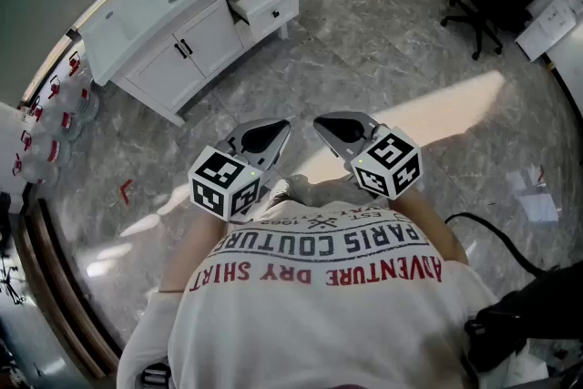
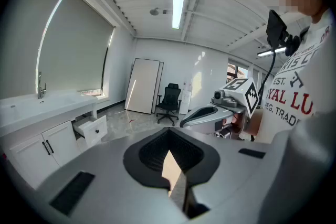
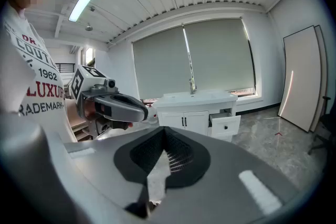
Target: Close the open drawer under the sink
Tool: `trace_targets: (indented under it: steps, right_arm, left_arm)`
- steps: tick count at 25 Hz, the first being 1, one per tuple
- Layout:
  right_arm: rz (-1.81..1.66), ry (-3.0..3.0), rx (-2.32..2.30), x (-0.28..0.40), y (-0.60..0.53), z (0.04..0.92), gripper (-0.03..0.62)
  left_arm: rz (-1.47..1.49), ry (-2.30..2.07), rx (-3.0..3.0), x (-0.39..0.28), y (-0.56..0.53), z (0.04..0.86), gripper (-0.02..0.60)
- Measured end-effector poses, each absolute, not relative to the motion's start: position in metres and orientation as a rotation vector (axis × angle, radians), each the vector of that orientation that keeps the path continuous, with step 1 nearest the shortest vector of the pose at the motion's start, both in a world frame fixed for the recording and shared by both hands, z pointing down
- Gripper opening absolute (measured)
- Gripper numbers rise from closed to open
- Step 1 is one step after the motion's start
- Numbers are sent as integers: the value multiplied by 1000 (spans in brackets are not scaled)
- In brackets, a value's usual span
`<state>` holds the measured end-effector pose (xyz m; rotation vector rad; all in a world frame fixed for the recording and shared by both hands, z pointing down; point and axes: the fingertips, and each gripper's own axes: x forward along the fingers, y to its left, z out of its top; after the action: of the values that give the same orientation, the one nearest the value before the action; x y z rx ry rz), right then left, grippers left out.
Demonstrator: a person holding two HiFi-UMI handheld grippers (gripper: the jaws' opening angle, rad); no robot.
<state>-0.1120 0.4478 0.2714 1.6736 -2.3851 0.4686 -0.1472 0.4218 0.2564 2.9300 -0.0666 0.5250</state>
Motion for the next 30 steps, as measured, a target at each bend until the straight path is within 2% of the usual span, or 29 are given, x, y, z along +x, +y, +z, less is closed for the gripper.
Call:
trace_targets:
  steps: [30]
  right_arm:
    - [494, -2430, 1690, -117, 469, 262, 0]
  left_arm:
    - [505, -78, 2917, -152, 441, 247, 0]
